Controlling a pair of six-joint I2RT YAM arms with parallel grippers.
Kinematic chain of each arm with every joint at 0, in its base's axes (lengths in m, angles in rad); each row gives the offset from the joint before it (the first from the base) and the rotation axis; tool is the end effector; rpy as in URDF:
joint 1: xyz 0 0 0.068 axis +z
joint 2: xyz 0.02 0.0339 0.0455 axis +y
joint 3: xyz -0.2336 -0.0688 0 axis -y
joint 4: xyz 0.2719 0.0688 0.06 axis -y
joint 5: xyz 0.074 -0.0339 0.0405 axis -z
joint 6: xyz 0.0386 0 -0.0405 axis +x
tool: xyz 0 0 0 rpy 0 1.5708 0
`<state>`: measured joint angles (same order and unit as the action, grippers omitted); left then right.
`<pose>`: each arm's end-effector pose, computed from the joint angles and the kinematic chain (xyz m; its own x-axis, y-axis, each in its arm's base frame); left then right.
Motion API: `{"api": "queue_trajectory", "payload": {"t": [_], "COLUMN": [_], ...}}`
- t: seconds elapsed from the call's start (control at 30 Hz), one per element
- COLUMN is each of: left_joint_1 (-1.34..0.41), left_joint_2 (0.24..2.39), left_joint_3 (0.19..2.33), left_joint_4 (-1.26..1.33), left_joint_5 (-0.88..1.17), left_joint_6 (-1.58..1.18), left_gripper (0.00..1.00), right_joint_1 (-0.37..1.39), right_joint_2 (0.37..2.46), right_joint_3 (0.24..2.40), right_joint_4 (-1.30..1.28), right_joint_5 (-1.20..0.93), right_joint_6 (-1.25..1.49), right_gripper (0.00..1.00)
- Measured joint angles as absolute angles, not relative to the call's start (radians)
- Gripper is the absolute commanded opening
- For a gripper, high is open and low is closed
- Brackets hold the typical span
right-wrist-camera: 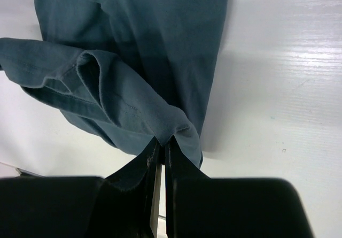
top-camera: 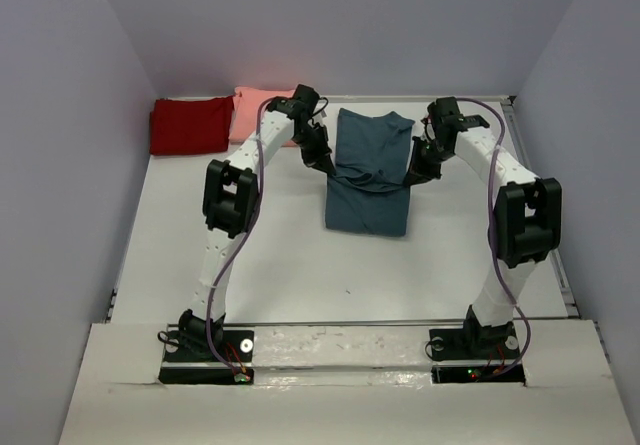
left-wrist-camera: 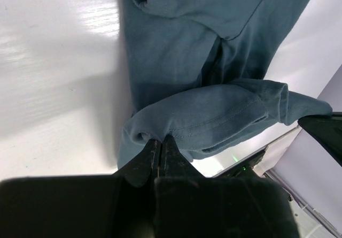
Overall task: Fold and stack the t-shirts
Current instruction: Fold the folded rectangular tshirt in 1/3 of the way
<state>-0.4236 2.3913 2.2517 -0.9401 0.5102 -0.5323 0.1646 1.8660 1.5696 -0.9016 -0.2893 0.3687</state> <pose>0.4656 -0.2306 0.1994 -0.9813 -0.0434 -0.1878 0.0820 0.7878 -0.6104 0.3987 0.0774 0.2116 -0.9505 0.1923 -0.2440 0.0890 0.9211 0.3791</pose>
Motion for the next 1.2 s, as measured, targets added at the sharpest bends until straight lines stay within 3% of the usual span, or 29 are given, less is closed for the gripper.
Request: {"api": "queue_trajectory", "payload": {"t": [1.13, 1.17, 1.2], "left_joint_1": [-0.416, -0.414, -0.412], "left_joint_2": [2.485, 2.485, 2.485], "left_joint_3": [2.252, 2.252, 2.252], "left_joint_4": [-0.816, -0.812, -0.807], "left_joint_5": [0.503, 0.502, 0.501], "left_joint_6": [-0.561, -0.561, -0.561], "left_gripper": [0.0, 0.0, 0.0], "right_joint_1": [0.132, 0.131, 0.129], "right_joint_2": [2.079, 2.082, 2.083], "right_joint_3": [1.657, 1.662, 1.665], "right_joint_4": [-0.75, -0.75, -0.747], "right_joint_5": [-0.274, -0.271, -0.27], "right_joint_6": [0.344, 0.345, 0.345], "right_gripper": [0.0, 0.01, 0.07]}}
